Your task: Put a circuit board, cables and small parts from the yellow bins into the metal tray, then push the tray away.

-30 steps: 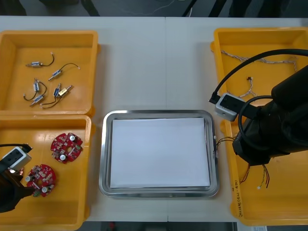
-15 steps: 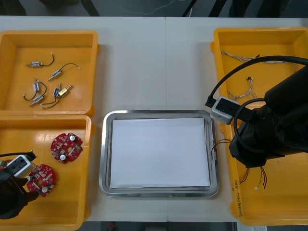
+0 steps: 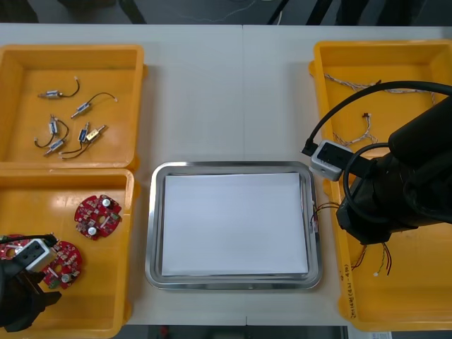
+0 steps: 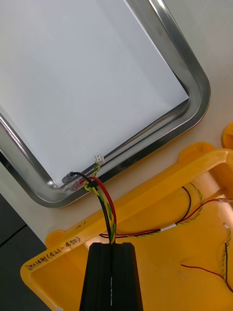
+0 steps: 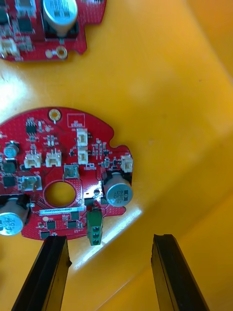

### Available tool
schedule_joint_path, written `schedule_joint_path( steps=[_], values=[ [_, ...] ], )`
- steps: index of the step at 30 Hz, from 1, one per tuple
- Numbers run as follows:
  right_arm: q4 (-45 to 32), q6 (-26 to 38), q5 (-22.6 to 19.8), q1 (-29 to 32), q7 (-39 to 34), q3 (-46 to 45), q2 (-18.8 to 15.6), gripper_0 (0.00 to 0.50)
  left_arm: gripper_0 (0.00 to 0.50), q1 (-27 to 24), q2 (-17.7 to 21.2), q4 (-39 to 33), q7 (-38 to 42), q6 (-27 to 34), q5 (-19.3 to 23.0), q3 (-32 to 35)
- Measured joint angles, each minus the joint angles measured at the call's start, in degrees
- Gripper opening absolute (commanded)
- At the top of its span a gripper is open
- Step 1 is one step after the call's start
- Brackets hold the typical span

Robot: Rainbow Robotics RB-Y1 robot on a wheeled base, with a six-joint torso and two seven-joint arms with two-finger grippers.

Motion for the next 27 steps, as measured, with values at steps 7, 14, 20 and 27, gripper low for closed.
schedule_joint_path(
  steps=[7,14,20,27],
  values=[
    [0.0,0.22,0.33,0.0,-0.1,0.0,0.0,0.0,0.5,-1.43,0.23,0.93,0.0,-0.13,-0.04,-1.82],
    [0.0,0.99,2.4,-0.01,-0.1,0.01,0.01,0.0,0.5,-3.29,0.42,2.21,0.0,-0.15,-0.05,-3.14],
    [0.0,1.68,3.86,-0.01,-0.1,0.02,0.01,0.0,0.5,-4.58,0.61,3.32,0.0,-0.85,-0.05,-4.25],
    [0.0,2.3,4.95,-0.02,-0.09,0.02,0.01,0.0,0.5,-4.82,0.69,3.77,0.0,-0.99,-0.05,-4.68]
  ],
)
